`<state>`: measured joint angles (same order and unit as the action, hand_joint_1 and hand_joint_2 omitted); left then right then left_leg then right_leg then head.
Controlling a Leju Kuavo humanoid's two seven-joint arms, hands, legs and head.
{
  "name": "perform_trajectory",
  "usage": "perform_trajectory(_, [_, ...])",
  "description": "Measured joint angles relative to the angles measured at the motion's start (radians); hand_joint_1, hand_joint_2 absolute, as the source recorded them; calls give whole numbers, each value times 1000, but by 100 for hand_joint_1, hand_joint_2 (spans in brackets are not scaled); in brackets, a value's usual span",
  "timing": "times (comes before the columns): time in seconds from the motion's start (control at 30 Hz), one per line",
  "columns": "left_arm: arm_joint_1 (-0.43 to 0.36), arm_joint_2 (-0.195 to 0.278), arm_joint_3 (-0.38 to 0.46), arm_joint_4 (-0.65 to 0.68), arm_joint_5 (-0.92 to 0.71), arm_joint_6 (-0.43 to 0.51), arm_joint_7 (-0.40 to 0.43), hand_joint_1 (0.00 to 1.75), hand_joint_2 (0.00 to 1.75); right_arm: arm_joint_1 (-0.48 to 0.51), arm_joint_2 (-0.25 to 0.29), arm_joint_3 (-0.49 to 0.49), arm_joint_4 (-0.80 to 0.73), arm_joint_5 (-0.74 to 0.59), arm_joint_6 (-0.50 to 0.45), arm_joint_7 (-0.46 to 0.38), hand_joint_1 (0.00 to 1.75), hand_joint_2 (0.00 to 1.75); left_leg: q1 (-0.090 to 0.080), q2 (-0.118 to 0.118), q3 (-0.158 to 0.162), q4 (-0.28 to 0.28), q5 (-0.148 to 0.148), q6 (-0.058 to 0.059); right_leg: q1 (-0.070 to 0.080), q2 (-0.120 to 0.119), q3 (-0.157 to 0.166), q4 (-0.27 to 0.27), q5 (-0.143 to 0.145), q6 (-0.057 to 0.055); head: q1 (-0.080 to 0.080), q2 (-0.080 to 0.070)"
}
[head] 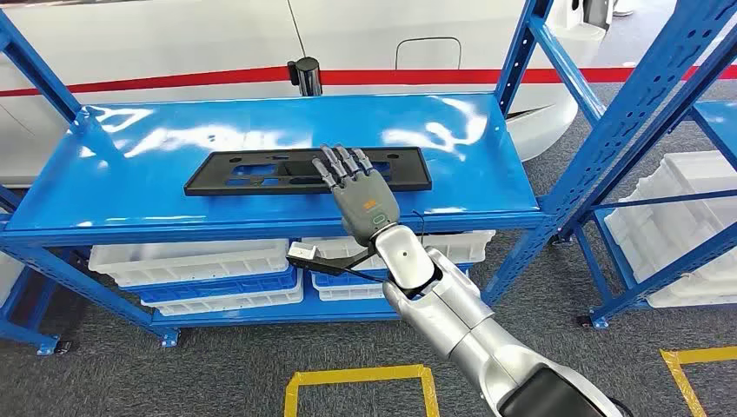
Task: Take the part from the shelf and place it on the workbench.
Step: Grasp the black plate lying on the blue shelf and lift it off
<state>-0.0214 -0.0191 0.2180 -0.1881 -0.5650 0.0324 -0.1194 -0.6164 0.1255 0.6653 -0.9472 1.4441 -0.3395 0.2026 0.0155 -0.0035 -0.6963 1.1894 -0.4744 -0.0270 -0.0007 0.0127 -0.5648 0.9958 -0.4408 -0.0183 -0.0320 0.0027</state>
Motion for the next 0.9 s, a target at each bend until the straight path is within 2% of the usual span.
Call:
perform_trajectory(0.03, [0,0,0,0,0,0,0,0,0,0,0,0,0,0,0,0,0,175,0,0,20,-46,25,1,0,0,4,0,-4,2,0,0])
perform_trajectory(0.07, [0,0,0,0,0,0,0,0,0,-1,0,0,1,0,0,0,0,175,0,0,34,-74,32,2,3,0,7,1,-7,5,0,0])
perform_trajectory(0.1, [-2,0,0,1,0,0,0,0,0,-2,0,0,2,1,-1,1,0,175,-1,0,61,-129,53,5,5,1,11,2,-13,10,1,0])
perform_trajectory(0.13, [-3,0,0,1,0,0,-1,0,0,-3,0,-1,3,2,-2,2,0,175,-3,-1,76,-158,57,10,8,2,12,2,-17,15,2,0])
perform_trajectory(0.27, [-3,-2,0,2,-4,0,-2,0,0,-1,0,-6,3,5,-7,5,0,175,-5,-2,89,-173,48,35,5,1,1,18,-29,33,3,0])
perform_trajectory(0.3, [-2,-2,0,2,-6,0,-2,0,0,-2,-1,-8,3,6,-7,5,0,175,-3,-2,92,-176,47,42,3,0,-18,52,-43,36,5,0])
perform_trajectory(0.33, [-2,-2,0,2,-8,1,-2,0,0,-1,-1,-10,3,7,-7,5,0,175,-2,-2,94,-177,45,47,1,-1,-50,108,-63,37,6,0])
perform_trajectory(0.4, [-3,-2,0,2,-11,2,-3,0,0,4,-2,-14,4,9,-8,4,0,175,-1,-2,97,-177,40,54,-3,-2,-134,248,-106,38,8,0])
perform_trajectory(0.43, [-3,-2,0,2,-12,2,-4,0,0,7,-2,-15,5,11,-8,2,0,175,-1,-2,98,-177,38,55,-4,-2,-168,300,-118,40,8,0])
perform_trajectory(0.47, [-3,-2,0,2,-12,2,-5,0,0,11,-3,-17,6,12,-8,1,0,175,-1,-2,100,-177,35,55,-5,-2,-190,324,-118,45,8,0])
perform_trajectory(0.5, [-3,-2,0,2,-14,2,-6,0,0,13,-3,-19,7,12,-8,0,0,175,-1,-3,104,-177,32,54,-7,-2,-194,315,-103,52,8,0])
perform_trajectory(0.53, [-2,-2,0,2,-15,2,-7,0,0,15,-3,-21,8,13,-8,-2,0,175,-1,-4,109,-177,29,52,-9,-3,-183,276,-77,61,8,0])
perform_trajectory(0.57, [-2,-2,0,2,-17,2,-8,0,0,15,-3,-23,9,13,-8,-4,0,175,-1,-5,117,-177,24,50,-10,-5,-157,208,-40,70,8,0])
perform_trajectory(0.6, [-2,-3,0,2,-19,3,-10,0,0,15,-3,-25,9,12,-8,-9,0,175,-2,-6,123,-177,19,46,-10,-7,-124,129,-4,74,9,0])
perform_trajectory(0.63, [-3,-3,0,2,-21,6,-10,0,0,16,-2,-25,10,9,-7,-15,0,175,-4,-7,128,-177,13,41,-9,-9,-93,64,22,72,8,0])
perform_trajectory(0.67, [-4,-3,0,2,-23,11,-11,0,0,16,0,-25,12,6,-6,-21,0,175,-5,-7,132,-177,9,36,-6,-10,-72,22,37,65,8,0])
perform_trajectory(0.7, [-4,-3,1,2,-25,19,-11,0,0,17,3,-25,15,2,-5,-28,0,175,-7,-7,132,-176,5,34,-5,-10,-62,5,41,56,7,0])
perform_trajectory(0.73, [-4,-2,1,2,-27,27,-11,0,0,19,8,-25,18,-2,-4,-34,0,175,-8,-7,133,-176,2,38,-4,-9,-59,4,42,50,7,0])
perform_trajectory(0.83, [-4,-1,2,2,-31,39,-11,0,0,25,25,-22,33,-17,1,-60,0,175,-6,-5,137,-179,2,55,-1,-6,-59,3,43,47,6,0])
perform_trajectory(0.9, [-4,-2,2,2,-31,40,-11,0,0,29,39,-17,44,-25,4,-75,0,175,-5,-3,142,-186,2,52,1,-4,-59,4,41,44,7,0])
